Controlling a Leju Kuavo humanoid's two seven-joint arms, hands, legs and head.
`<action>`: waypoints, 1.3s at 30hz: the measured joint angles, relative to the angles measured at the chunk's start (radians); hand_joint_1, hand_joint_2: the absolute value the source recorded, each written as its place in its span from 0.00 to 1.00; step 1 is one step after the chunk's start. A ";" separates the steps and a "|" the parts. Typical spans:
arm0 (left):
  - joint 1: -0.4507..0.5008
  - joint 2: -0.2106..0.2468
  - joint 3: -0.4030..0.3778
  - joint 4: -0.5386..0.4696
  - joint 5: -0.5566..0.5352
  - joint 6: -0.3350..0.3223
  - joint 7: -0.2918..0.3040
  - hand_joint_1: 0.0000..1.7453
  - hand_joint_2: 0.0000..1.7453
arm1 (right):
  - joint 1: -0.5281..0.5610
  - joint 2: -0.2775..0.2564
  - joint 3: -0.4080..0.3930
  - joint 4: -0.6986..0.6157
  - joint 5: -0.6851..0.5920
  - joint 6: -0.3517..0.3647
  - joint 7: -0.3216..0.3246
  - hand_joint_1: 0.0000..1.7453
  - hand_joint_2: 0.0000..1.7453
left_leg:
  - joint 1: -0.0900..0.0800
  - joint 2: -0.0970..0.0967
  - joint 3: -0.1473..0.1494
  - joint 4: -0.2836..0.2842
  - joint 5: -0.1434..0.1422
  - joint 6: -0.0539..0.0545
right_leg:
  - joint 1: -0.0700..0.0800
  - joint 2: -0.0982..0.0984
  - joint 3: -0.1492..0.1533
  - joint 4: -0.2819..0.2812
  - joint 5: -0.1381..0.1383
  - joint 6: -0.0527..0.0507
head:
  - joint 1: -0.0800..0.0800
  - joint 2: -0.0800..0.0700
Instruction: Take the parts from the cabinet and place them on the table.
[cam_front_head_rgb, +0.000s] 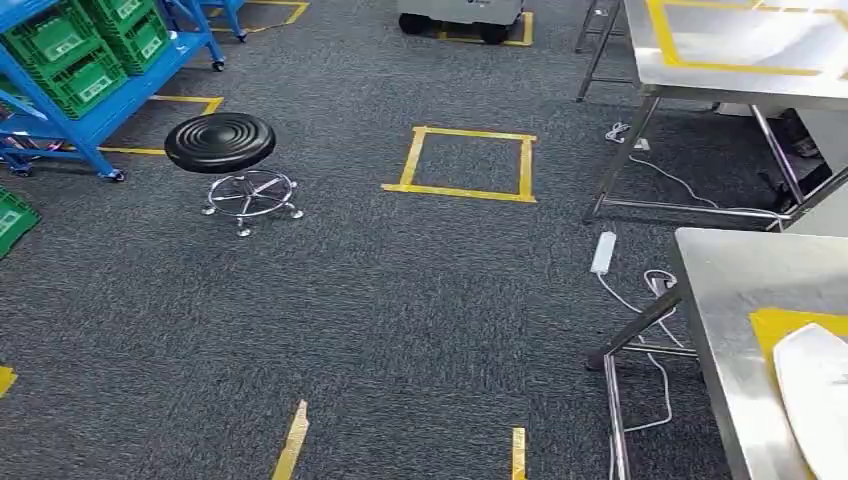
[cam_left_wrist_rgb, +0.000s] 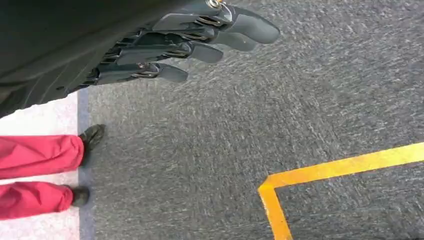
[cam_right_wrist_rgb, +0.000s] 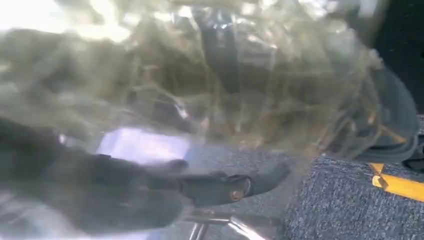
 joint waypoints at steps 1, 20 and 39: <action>-0.002 0.002 -0.005 -0.001 0.009 0.001 -0.003 0.00 0.00 | 0.000 0.000 0.000 0.000 -0.002 0.003 0.000 0.00 0.00 | 0.000 0.000 0.000 0.000 0.000 0.000 | 0.000 0.000 0.000 0.000 0.000 0.000 | 0.000 0.000; -0.019 0.034 -0.078 -0.022 0.089 0.006 -0.037 0.00 0.00 | 0.001 0.002 -0.001 -0.005 -0.045 0.027 0.000 0.00 0.00 | -0.016 0.008 0.048 -0.051 0.004 0.003 | 0.001 -0.015 -0.061 0.034 0.026 0.001 | 0.006 0.000; -0.022 0.035 -0.103 -0.031 0.092 0.006 -0.046 0.00 0.00 | 0.008 -0.009 -0.001 -0.021 -0.050 0.026 -0.001 0.00 0.00 | -0.002 -0.026 -0.006 0.037 -0.030 0.000 | 0.002 0.126 -0.080 0.048 0.030 -0.017 | -0.017 0.000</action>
